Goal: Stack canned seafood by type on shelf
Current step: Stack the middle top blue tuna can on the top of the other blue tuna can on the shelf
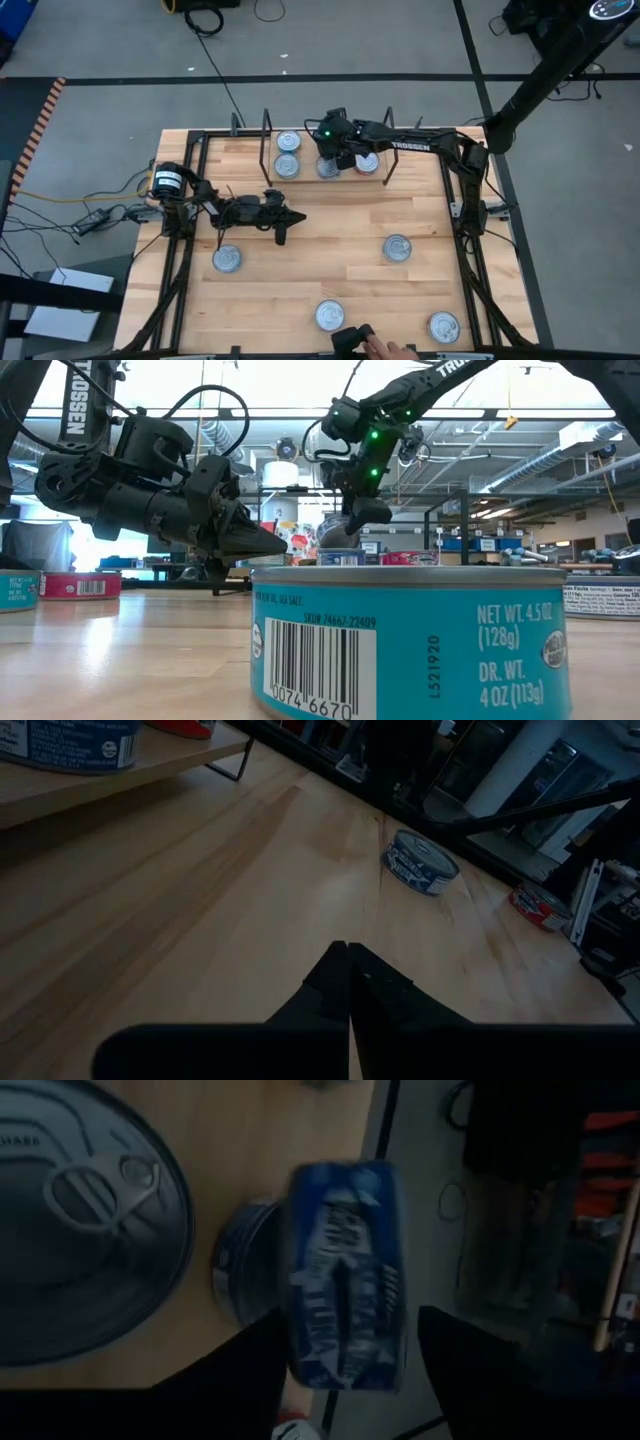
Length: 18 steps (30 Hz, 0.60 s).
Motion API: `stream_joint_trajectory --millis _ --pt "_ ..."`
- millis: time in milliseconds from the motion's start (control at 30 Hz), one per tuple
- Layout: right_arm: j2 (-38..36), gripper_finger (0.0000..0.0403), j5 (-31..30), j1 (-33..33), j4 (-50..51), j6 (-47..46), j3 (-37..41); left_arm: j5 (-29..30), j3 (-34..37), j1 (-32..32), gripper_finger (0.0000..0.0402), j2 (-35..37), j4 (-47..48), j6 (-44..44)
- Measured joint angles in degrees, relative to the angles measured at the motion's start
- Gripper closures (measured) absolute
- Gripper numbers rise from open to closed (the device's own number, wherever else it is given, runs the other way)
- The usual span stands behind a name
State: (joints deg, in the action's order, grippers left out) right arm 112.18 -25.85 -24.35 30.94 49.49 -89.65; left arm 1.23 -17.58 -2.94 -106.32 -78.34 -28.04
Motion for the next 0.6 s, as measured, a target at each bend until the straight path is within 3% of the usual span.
stream_joint_trajectory --millis 167,600 --pt "0.00 0.0155 -0.02 -0.34 2.48 -1.60 0.00 -0.01 0.00 0.00 0.0399 0.00 -0.01 0.00" --pt "0.00 0.0185 0.00 -0.56 3.89 -6.03 0.00 -0.91 0.02 0.00 0.0399 0.00 -0.01 -0.50"
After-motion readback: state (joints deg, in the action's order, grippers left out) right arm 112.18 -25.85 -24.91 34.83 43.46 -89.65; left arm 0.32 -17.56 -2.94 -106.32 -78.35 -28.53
